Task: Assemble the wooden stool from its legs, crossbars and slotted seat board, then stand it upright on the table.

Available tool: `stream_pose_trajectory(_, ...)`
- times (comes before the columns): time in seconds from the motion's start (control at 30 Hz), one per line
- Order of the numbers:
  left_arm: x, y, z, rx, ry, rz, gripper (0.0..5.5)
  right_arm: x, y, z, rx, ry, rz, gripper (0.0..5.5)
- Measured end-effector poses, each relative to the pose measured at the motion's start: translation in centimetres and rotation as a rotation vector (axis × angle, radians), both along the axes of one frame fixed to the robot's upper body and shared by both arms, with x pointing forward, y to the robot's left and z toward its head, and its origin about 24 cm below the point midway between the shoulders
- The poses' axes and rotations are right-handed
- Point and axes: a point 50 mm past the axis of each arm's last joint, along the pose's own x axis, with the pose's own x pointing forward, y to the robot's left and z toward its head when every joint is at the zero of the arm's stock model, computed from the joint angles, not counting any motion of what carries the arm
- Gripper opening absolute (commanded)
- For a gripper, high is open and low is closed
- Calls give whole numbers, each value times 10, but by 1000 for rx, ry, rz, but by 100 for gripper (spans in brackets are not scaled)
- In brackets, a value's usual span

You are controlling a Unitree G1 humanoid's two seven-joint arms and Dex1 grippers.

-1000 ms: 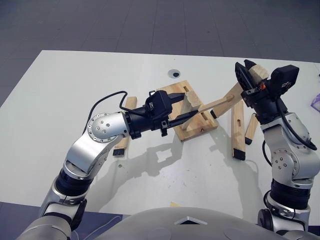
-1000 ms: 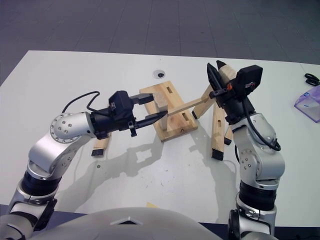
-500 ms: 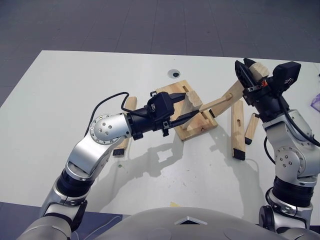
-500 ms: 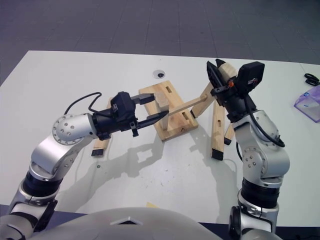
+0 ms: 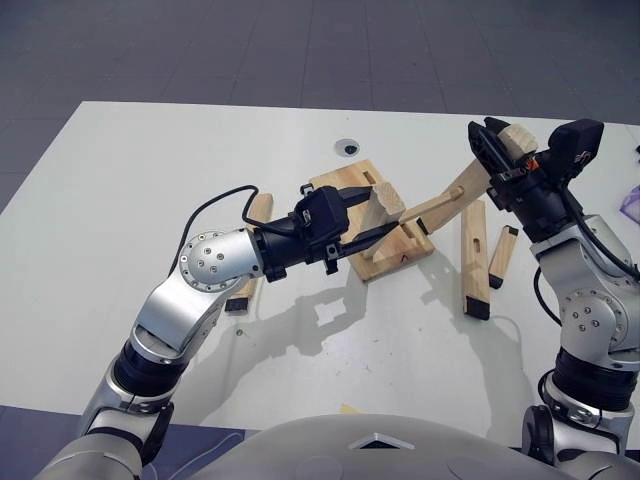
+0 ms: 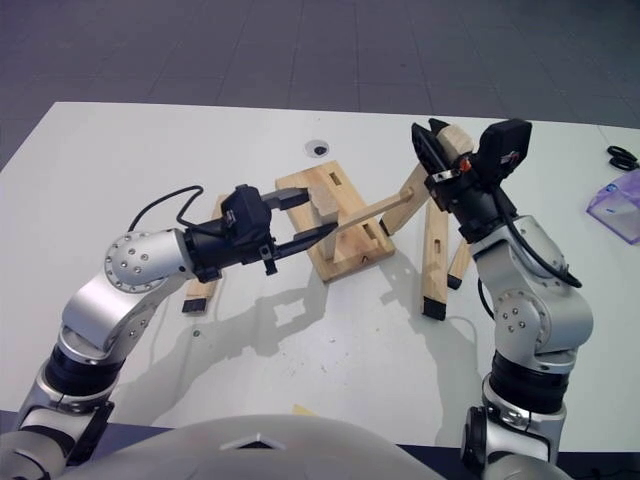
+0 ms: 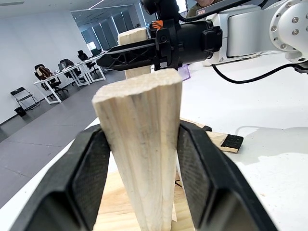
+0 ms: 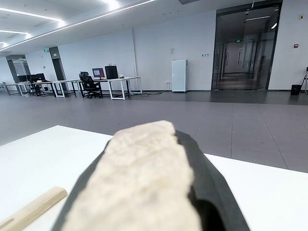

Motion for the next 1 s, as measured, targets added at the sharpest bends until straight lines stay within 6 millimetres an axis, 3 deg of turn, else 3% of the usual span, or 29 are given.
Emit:
stream_pose_trajectory(0.27, 1, 0, -1, 11, -12, 5, 203, 1, 4, 1, -3, -23, -10, 106)
stream_pose_trajectory(0.37, 2, -1, -3, 37, -8, -1, 274, 2, 4, 3, 14, -8, 1, 107)
stream_pose_trajectory(0.47, -1, -4, -23, 99, 96, -32, 321, 3, 15, 8, 51, -32, 86, 99)
stream_pose_trajectory(0.83, -2, -2, -23, 119, 110, -59, 518, 3, 21, 8, 39, -49, 118, 99)
stream_pose_trajectory(1.0, -2, -1, -24, 128, 113, -54, 540, 3, 20, 9, 40, -42, 135, 99)
